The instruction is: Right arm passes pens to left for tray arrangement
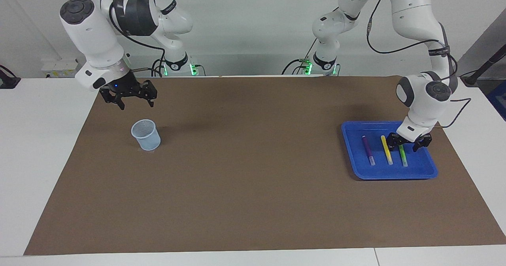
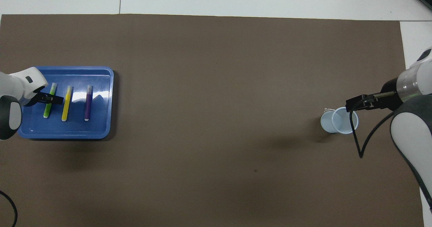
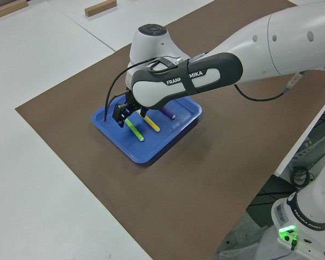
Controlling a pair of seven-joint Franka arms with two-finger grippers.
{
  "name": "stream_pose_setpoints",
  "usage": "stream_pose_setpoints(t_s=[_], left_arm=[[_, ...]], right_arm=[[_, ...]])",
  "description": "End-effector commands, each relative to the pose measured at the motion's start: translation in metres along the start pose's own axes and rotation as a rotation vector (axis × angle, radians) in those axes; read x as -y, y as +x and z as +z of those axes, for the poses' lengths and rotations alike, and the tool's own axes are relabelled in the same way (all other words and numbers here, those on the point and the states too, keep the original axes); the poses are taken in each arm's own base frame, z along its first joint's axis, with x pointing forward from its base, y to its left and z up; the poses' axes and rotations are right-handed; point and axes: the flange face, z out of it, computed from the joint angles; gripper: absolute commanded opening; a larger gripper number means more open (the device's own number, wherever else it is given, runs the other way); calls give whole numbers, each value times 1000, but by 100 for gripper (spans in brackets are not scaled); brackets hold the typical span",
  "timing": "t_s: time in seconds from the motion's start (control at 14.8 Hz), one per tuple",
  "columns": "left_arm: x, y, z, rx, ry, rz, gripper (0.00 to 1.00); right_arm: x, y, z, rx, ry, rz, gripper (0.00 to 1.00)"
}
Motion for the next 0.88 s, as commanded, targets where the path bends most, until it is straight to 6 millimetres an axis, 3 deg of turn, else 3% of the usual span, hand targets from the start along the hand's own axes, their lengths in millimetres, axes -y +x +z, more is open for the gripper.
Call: stream_pose_setpoints(t_s=[0.0,0.14,0.27,0.54,0.81], left_arm=[[-7,15,-40,21,-57,-43,100],[-13,17,-69,23,-68,-49,100],[-22,17,-97,35,-63,-100,100],[-59,24,-165,57,-112,-207,100],[-82,11,-229,59,-149,-231,100]], right_arm=[[-3,2,-9,12,-39,-28,100],[1,1,-8,23,-42,-36,100],[-8,-2,-9,27,-39,-19,100],[-9,-1,-9,23,-37,-12,100],[-9,-1,-8,22,-28,-10,100]])
